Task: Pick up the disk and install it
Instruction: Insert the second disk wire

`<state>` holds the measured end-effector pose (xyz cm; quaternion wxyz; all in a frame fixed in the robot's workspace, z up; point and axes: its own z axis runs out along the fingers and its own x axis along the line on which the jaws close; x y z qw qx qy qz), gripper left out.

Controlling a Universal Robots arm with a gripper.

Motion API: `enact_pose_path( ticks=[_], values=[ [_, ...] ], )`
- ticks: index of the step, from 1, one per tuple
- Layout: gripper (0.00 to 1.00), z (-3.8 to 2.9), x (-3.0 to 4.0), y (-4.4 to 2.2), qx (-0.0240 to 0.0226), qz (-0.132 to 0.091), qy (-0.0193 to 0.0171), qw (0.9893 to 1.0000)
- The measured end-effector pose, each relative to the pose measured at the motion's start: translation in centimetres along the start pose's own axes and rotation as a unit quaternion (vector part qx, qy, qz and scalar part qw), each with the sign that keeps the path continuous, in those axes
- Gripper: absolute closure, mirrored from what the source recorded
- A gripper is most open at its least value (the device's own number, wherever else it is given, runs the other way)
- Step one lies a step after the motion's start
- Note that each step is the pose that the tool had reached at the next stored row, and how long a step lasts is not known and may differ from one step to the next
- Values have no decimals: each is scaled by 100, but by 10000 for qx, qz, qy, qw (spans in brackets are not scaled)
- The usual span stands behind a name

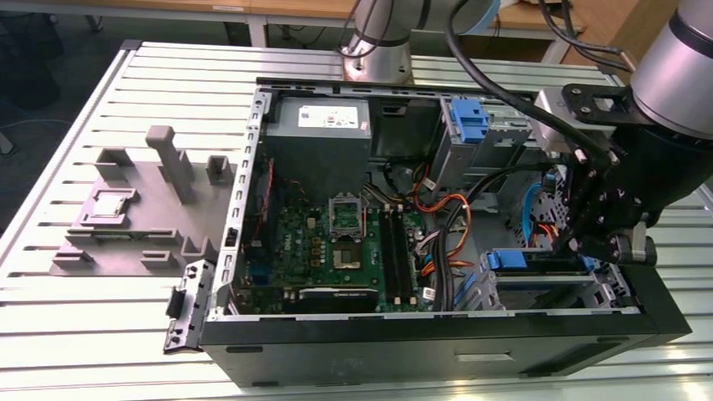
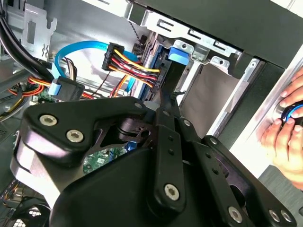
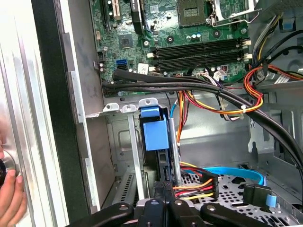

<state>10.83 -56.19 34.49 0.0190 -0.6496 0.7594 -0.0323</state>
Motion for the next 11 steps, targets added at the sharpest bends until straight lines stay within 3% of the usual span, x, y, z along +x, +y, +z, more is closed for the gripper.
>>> enact_pose_path(
  ticks=[11],
  values=[
    [90, -77, -13, -3, 3, -4, 0, 10000]
  ],
)
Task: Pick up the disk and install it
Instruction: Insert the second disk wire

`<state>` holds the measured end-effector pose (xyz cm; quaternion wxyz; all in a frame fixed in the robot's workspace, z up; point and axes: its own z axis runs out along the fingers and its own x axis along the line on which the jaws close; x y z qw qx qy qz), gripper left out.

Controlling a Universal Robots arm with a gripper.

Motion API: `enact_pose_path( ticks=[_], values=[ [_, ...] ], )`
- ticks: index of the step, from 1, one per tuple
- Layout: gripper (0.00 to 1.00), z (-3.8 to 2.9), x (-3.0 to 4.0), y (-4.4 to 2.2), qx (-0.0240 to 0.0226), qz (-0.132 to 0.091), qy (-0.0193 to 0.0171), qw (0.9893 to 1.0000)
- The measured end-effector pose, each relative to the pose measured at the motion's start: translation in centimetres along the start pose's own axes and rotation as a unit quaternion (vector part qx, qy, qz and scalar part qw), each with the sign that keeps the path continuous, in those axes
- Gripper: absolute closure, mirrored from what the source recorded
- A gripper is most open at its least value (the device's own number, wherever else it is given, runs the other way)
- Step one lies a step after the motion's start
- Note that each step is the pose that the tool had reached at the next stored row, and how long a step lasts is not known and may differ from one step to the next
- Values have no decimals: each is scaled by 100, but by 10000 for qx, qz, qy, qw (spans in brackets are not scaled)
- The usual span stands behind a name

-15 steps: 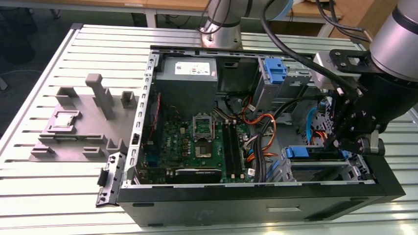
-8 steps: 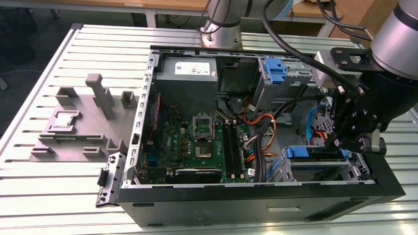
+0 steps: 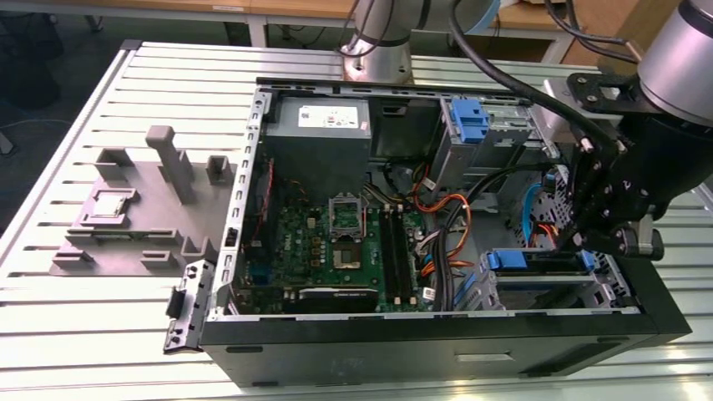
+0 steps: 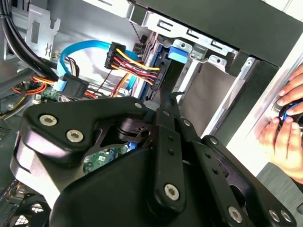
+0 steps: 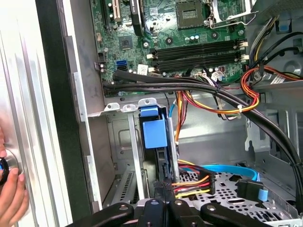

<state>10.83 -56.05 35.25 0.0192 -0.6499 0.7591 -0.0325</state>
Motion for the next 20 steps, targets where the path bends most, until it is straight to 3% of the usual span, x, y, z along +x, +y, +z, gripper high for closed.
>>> enact_pose_path(
  ticks=[7, 9, 20],
  values=[
    [90, -38, -33, 3, -96, -8, 17, 10000],
    [90, -109, -61, 2, -122, -9, 19, 9999],
    [90, -225, -168, 10, -134, -10, 21, 9999]
  ],
)
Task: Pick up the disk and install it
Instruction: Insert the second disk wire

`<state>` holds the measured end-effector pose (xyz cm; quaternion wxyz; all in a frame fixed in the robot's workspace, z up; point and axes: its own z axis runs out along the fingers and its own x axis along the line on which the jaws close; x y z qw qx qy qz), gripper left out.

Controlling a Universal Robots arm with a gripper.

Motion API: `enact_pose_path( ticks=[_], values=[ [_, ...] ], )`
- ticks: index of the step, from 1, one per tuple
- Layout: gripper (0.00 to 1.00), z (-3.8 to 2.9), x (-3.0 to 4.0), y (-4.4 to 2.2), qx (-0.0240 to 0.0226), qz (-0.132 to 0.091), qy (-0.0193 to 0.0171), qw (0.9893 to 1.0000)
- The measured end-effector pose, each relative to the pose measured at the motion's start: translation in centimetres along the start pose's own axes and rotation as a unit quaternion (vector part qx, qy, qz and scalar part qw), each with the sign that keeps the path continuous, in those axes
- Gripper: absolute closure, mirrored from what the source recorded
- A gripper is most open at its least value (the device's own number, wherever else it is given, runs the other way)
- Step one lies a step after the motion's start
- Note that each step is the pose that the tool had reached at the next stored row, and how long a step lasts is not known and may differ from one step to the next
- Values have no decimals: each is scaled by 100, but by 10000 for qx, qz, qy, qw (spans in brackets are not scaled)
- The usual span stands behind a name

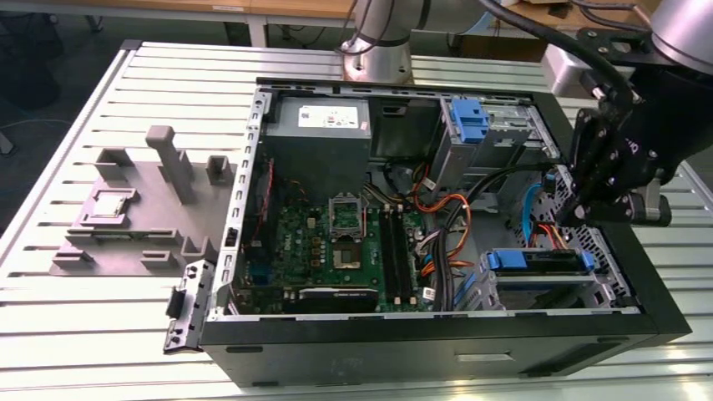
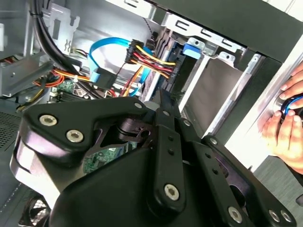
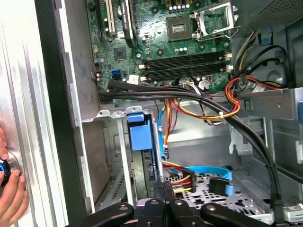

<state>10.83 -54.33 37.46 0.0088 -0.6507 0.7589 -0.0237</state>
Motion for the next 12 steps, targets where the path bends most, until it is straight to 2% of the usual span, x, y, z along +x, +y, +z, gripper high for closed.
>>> enact_pose_path(
  ticks=[8, 12],
  values=[
    [90, -4, -106, 15, -46, -1, 6, 10000],
    [90, -28, -147, 21, -69, -1, 11, 10000]
  ],
)
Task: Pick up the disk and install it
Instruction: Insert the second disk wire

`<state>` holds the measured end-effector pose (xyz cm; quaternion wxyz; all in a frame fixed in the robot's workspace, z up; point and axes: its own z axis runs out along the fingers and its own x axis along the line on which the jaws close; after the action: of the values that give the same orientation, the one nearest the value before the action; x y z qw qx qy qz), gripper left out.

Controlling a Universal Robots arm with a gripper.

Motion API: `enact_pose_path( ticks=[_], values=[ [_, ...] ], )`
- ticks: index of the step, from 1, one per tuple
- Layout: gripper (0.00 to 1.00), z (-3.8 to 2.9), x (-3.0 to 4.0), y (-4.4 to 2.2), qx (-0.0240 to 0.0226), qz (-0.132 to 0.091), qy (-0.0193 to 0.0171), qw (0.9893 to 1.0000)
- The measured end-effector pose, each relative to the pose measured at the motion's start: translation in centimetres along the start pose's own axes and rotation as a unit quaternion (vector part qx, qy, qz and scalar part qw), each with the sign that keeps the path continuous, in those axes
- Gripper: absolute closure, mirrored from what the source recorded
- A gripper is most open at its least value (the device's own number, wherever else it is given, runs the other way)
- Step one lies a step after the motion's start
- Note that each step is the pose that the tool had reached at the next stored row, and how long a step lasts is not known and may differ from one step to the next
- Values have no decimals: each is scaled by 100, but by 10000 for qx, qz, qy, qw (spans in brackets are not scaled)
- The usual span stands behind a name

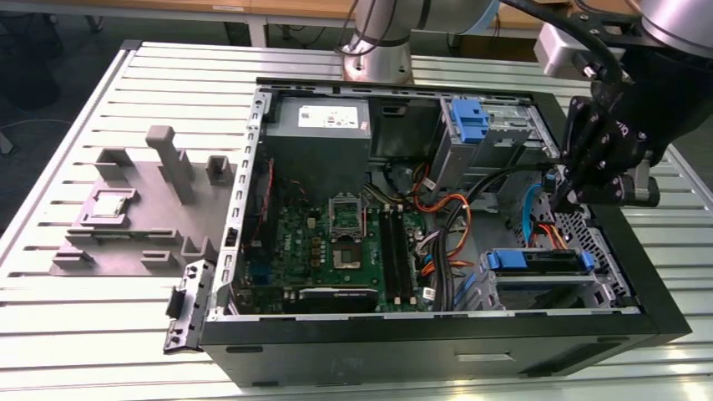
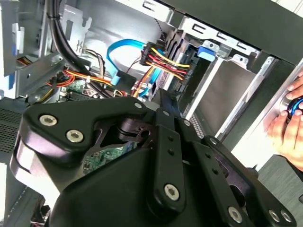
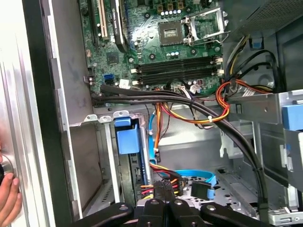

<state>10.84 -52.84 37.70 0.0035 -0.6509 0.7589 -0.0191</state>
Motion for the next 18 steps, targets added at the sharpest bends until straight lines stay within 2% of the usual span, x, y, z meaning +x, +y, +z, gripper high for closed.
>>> enact_pose_path(
  ticks=[5, 12, 16, 18],
  values=[
    [90, -33, -74, 9, -16, -1, 6, 10000],
    [90, -37, -259, 15, -37, -2, 38, 10000],
    [90, -39, -377, 24, -43, -4, 89, 10000],
    [90, -40, -409, 22, -59, -4, 127, 9999]
  ],
)
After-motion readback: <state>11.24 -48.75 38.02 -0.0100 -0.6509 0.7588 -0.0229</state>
